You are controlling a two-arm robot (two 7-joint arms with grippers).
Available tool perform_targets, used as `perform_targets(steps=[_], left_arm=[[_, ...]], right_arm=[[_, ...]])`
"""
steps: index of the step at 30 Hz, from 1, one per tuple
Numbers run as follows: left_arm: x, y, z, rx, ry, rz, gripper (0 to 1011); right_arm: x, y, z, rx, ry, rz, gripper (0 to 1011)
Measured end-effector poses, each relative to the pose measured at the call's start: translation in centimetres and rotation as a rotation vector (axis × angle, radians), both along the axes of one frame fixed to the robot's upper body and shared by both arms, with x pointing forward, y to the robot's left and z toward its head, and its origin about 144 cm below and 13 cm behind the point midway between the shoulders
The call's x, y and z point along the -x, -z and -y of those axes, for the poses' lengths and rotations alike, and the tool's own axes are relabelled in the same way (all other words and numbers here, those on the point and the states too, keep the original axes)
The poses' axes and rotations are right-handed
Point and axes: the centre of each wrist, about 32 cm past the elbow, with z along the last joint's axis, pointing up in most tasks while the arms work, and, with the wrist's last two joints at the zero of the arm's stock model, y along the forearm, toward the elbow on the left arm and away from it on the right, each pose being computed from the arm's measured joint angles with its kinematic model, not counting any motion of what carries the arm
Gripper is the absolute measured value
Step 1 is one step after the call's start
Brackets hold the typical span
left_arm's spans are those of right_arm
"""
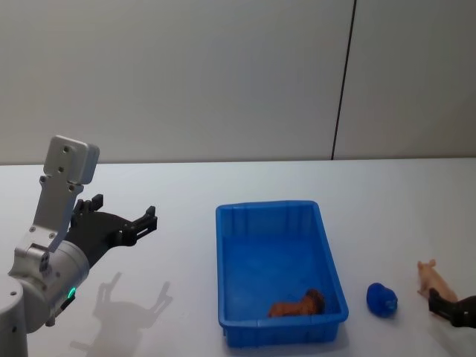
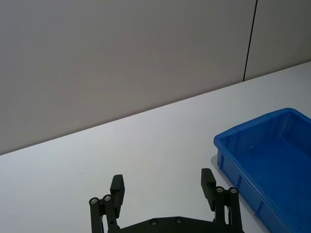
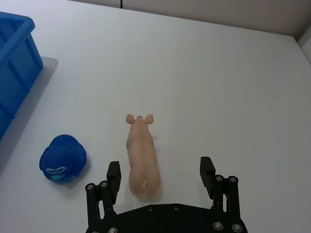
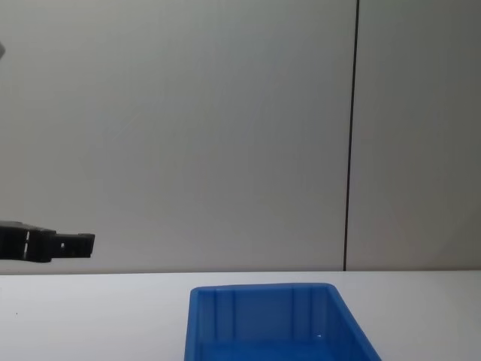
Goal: Pick up the two dolls from the table and place them into the box.
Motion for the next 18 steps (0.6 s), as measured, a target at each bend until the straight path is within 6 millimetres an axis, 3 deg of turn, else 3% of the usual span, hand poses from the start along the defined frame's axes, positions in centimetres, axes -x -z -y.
perform_targets(steps=[18], left_arm=[[0.0, 0.0, 0.0, 0.0, -0.001, 0.0, 1001]], right_arm=[[-2.2, 1.3, -1.3, -0.008, -0.031, -0.043, 1000]])
